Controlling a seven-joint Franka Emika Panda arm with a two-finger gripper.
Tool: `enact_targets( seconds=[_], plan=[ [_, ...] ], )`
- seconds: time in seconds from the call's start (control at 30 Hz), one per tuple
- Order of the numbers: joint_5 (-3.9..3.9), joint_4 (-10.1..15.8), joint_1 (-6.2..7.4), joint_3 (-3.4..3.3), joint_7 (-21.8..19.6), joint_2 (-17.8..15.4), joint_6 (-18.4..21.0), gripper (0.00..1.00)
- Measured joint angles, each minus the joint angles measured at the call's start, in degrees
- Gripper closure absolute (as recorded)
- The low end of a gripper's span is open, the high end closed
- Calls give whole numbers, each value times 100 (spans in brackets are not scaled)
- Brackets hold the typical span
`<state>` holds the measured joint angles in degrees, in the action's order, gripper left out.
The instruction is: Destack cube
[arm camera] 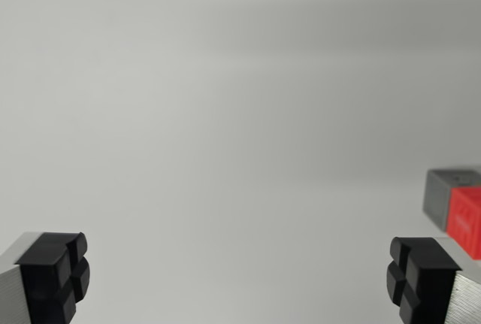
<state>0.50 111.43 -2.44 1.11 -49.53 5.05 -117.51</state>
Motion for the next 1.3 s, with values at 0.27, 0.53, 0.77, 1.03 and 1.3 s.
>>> enact_targets(
  seconds=[0.27, 0.53, 0.77, 1.03, 1.3],
  plan=[
    [0, 0, 0, 0, 0, 0, 0, 0],
    [0, 6, -2, -3, 7, 0, 0, 0],
    [0, 62, -20, -20, 42, -10, -28, 0],
    [0, 199, -65, -61, 140, -55, -114, 0],
    [0, 372, -114, -124, 274, -105, -231, 0]
  ],
)
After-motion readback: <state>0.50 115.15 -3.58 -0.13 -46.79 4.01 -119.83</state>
